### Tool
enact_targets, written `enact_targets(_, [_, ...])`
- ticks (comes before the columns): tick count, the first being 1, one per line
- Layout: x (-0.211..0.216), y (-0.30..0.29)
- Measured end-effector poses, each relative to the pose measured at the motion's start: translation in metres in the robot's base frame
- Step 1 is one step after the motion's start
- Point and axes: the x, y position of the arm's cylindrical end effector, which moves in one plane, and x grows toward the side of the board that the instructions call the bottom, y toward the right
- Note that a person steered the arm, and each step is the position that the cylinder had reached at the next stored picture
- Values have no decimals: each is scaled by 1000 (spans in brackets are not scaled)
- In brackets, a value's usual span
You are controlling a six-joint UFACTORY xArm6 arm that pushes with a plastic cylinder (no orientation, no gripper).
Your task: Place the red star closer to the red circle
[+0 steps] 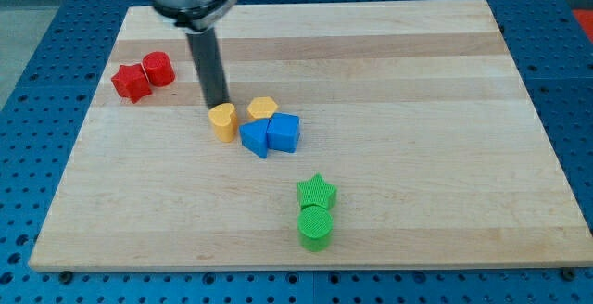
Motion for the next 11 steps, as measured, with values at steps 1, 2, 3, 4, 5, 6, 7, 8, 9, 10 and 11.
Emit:
enact_targets(1, [6,-39])
enact_targets(2, [32,-79])
enact_targets(3, [56,-110])
enact_targets(4, [68,-137])
enact_targets(5, [47,-142])
enact_targets(6, [14,-141])
enact_targets(7, [14,-140])
enact_targets(8, [1,-122])
enact_targets(9, [-28,-84])
enact_targets(10, [-49,-51])
enact_targets(11, [-56,-40])
